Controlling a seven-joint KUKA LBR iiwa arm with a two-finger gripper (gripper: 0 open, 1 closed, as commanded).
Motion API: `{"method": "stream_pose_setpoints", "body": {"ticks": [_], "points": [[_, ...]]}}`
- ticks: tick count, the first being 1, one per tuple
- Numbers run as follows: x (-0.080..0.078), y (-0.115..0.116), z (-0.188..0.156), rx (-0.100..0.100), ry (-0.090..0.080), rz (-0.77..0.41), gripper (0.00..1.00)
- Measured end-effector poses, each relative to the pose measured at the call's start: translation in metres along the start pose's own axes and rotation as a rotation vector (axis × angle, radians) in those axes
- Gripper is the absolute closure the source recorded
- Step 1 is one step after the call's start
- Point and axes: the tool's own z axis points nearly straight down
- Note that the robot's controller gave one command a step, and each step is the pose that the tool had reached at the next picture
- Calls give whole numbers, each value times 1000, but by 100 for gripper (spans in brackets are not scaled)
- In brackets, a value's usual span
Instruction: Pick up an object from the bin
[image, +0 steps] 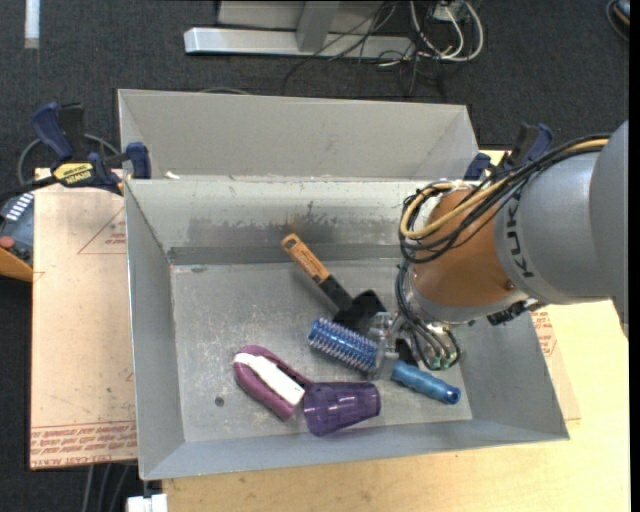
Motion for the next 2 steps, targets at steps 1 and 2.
{"method": "stream_pose_setpoints", "body": {"ticks": [1, 2], "points": [[0, 0, 0, 0, 0, 0, 100], [0, 0, 0, 0, 0, 0, 100]]}}
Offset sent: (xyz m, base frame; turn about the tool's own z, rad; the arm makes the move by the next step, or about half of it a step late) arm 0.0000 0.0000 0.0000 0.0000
